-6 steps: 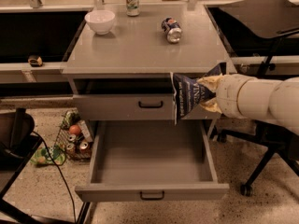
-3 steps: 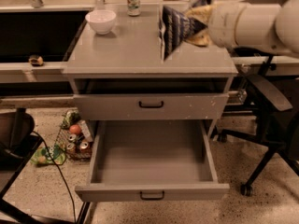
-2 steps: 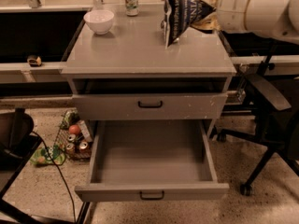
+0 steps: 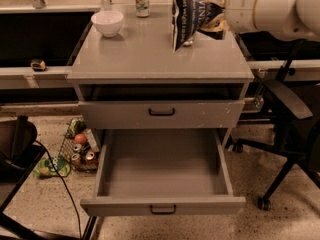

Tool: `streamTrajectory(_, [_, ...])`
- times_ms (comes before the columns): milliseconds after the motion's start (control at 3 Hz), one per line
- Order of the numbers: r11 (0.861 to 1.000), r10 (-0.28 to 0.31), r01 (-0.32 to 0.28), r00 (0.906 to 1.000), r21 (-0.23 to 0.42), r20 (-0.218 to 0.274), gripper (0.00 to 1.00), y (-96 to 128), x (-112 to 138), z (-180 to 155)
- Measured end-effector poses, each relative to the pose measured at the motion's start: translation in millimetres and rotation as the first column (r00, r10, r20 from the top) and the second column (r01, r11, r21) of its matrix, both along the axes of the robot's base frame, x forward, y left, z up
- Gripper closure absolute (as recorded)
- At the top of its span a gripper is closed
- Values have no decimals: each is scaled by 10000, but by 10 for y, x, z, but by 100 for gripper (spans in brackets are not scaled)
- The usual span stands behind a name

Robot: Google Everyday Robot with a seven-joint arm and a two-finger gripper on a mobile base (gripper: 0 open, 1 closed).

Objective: Pick blue chip bag from middle drawer and place on counter

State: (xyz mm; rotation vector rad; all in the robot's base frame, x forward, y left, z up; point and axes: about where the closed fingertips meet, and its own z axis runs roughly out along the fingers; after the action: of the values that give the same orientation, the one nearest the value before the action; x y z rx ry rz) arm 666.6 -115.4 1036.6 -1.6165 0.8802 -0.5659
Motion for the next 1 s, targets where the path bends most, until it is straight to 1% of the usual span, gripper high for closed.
streamTrajectory(333, [9996, -261, 245, 9877, -119, -1540, 100, 91, 353, -297])
streamTrajectory(667, [9986, -464, 521, 9573, 124, -2854, 100, 133, 612, -599])
streamTrajectory(1000, [9948, -714, 936, 9236, 409, -3768, 100, 94, 783, -870])
